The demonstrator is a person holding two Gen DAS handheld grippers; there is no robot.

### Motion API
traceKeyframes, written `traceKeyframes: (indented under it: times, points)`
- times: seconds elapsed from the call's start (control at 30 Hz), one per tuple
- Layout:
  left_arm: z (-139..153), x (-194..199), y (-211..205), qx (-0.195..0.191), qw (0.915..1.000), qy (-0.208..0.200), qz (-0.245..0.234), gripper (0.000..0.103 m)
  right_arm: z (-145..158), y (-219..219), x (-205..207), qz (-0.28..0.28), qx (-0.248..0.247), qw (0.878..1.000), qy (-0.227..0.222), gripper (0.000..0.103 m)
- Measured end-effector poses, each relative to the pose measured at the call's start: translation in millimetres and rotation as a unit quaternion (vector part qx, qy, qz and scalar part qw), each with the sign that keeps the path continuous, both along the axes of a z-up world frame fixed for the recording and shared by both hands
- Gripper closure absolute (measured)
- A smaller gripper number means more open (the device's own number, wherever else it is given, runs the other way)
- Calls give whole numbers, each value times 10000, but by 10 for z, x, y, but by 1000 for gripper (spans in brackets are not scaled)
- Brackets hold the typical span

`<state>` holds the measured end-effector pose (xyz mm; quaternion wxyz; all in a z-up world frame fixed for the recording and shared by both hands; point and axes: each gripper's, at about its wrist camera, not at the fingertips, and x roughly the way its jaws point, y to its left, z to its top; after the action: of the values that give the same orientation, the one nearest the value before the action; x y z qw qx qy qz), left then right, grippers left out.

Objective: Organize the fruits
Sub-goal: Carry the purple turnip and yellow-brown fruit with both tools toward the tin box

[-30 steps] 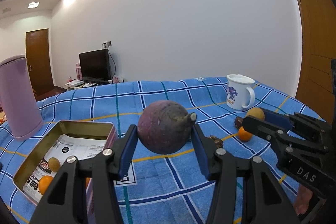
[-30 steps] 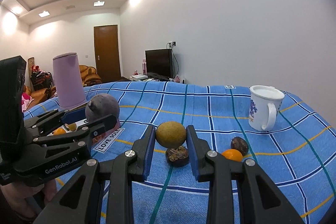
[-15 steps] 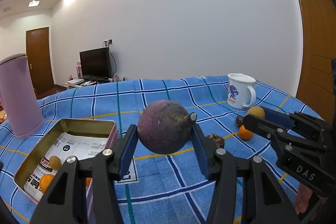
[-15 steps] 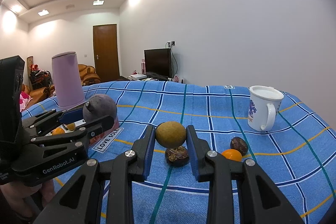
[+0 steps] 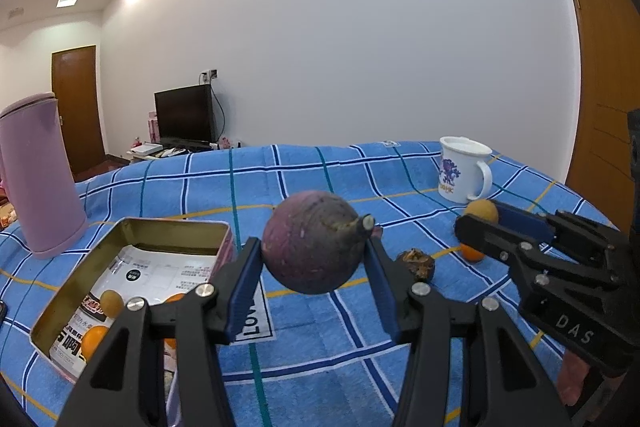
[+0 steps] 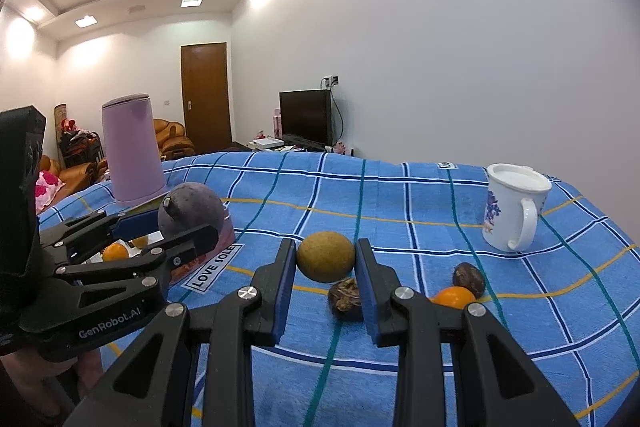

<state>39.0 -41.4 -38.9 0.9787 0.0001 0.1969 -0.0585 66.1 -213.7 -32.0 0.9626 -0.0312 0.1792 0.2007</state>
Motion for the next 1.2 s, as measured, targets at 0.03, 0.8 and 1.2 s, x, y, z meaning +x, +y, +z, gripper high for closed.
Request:
traceKeyframes:
  times: [0.03,0.8,1.2]
  points:
    - [0,-3,16,-14,10000,-3,4,49,0,27,0,25,-11,10000,-3,71]
    - [-7,-86,429,-115,9994,28,319,49,-36,566,-4,499,-219,9985,10,71]
    - [-25,-85,644,-183,9984,89,528,49,-41,749,30,666,-312,9973,42,71]
